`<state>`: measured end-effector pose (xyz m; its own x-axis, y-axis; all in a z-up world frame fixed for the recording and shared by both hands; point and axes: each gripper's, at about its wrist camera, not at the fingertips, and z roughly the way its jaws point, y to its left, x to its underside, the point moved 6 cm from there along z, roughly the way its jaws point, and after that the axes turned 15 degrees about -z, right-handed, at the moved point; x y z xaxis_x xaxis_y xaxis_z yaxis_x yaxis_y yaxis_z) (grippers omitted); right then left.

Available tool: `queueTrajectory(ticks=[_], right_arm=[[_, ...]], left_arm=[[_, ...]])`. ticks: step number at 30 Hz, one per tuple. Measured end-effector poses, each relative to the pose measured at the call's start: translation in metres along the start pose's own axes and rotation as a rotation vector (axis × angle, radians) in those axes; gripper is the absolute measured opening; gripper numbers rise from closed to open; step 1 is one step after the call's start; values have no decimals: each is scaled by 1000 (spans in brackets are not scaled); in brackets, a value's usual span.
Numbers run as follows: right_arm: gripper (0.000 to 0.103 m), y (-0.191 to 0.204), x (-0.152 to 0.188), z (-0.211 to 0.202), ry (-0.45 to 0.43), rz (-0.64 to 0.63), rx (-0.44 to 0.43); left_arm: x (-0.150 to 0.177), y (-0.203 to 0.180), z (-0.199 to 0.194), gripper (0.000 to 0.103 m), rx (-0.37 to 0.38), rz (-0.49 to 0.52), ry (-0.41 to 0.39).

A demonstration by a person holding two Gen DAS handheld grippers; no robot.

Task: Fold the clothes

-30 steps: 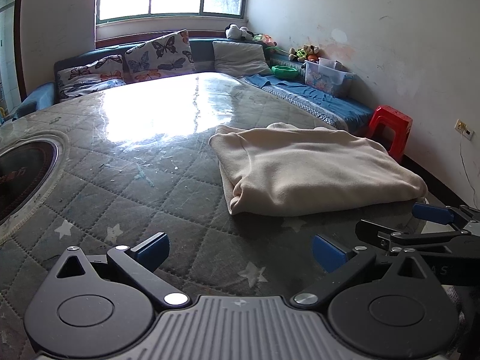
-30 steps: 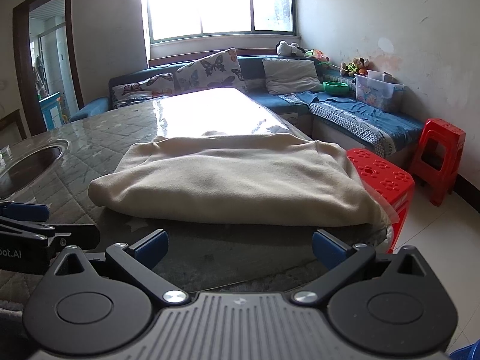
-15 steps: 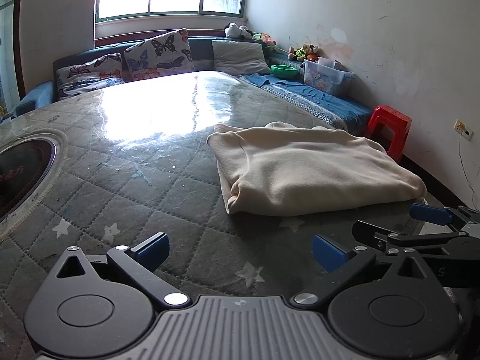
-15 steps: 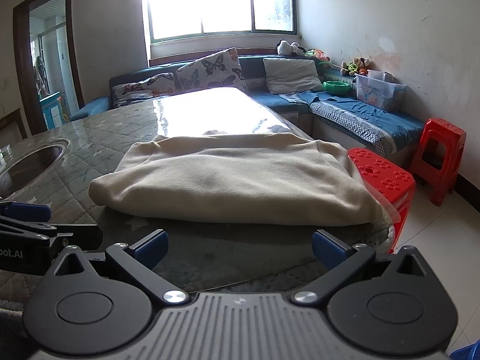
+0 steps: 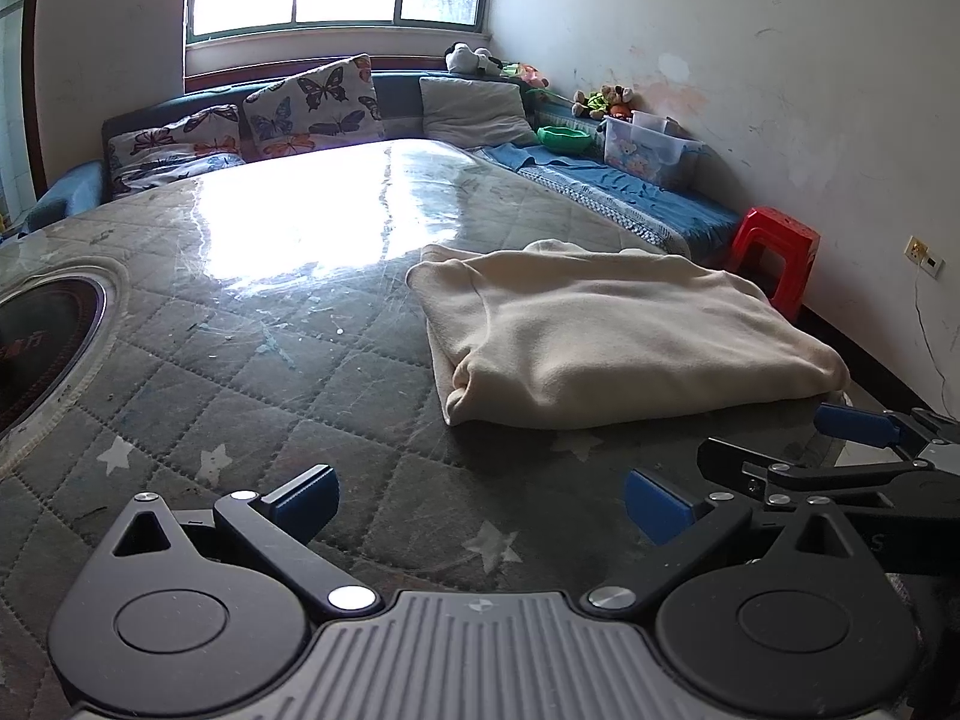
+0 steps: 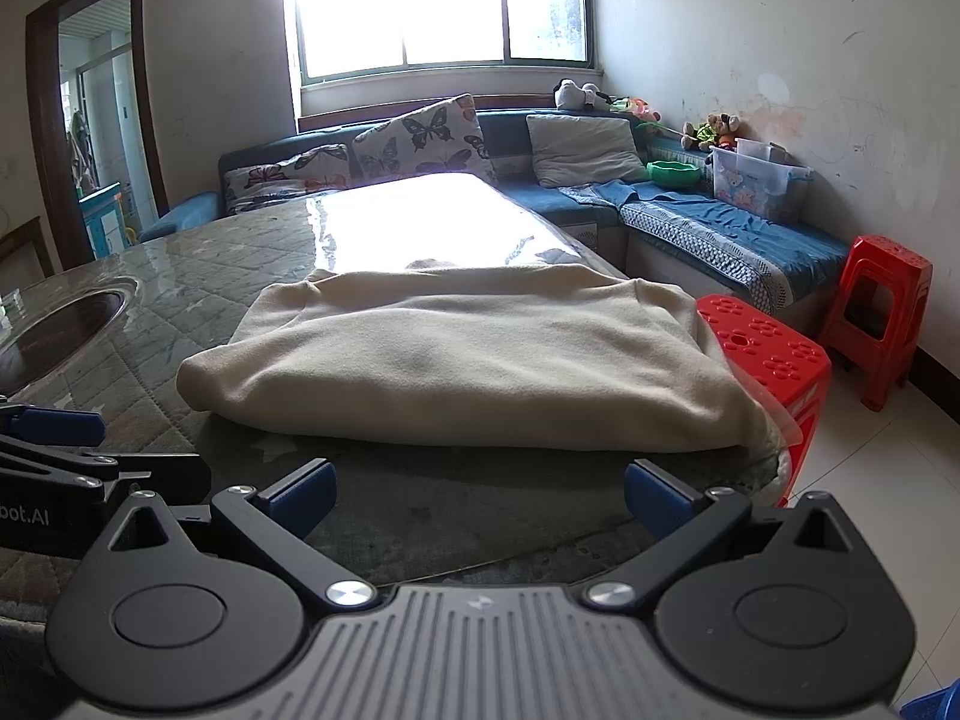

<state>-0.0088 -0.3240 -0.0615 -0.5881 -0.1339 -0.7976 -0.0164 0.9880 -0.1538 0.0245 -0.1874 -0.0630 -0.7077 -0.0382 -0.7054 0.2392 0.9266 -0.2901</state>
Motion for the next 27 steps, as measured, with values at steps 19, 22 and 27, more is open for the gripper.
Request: queueTrajectory(ticks=[19, 22, 27], right_arm=[[103, -2, 1, 1, 3, 5, -7], [103, -2, 0, 1, 3, 5, -7], [103, -2, 0, 1, 3, 2, -8]], left_arm=[[-1, -1, 3, 103, -2, 5, 5], [-2, -1, 3, 103, -2, 5, 6], [-3, -2, 4, 103, -1, 5, 7]])
